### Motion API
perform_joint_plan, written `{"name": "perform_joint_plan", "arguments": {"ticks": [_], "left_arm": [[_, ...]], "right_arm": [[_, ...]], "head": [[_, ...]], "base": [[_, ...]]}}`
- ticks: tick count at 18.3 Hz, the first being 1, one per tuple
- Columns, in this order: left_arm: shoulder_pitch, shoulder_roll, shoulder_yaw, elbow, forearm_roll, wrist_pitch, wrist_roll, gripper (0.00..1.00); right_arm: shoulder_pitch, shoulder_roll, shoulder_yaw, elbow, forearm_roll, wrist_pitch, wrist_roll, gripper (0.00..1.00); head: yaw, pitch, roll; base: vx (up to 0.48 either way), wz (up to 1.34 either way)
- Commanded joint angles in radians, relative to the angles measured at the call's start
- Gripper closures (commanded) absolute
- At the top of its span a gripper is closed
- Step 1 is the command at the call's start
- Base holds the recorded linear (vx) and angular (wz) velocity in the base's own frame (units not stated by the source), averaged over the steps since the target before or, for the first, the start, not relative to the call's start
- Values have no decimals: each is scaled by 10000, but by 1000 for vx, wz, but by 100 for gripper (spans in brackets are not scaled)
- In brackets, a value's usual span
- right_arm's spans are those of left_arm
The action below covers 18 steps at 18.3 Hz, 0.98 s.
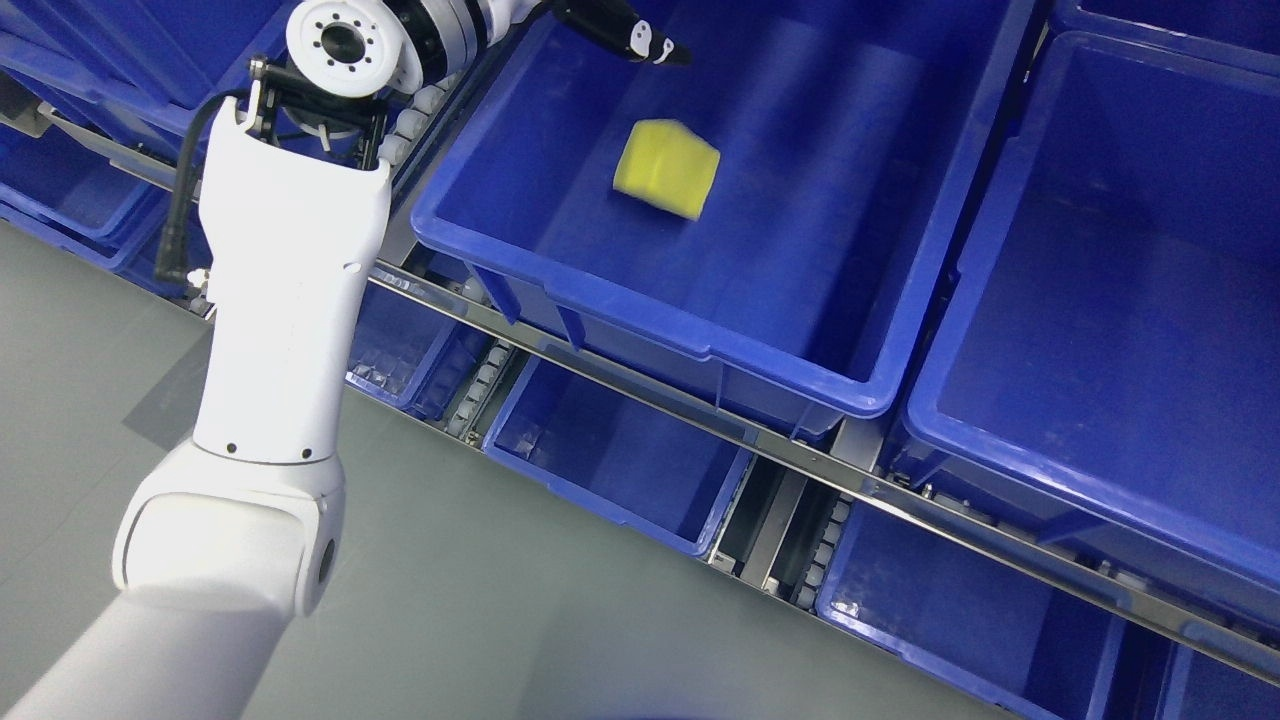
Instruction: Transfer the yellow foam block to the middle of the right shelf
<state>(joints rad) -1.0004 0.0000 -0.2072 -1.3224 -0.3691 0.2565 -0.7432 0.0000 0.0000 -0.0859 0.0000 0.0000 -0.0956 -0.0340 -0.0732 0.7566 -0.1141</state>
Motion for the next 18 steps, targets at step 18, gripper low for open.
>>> {"name": "perform_joint_plan", "arguments": {"ticks": [18], "left_arm": [[1259, 174, 1119, -290, 177, -3208, 3090, 0]], "right_arm": [[15, -175, 0, -175, 31, -10, 2, 0]], "head": [[0, 1, 0]], "base": [[0, 0]]}}
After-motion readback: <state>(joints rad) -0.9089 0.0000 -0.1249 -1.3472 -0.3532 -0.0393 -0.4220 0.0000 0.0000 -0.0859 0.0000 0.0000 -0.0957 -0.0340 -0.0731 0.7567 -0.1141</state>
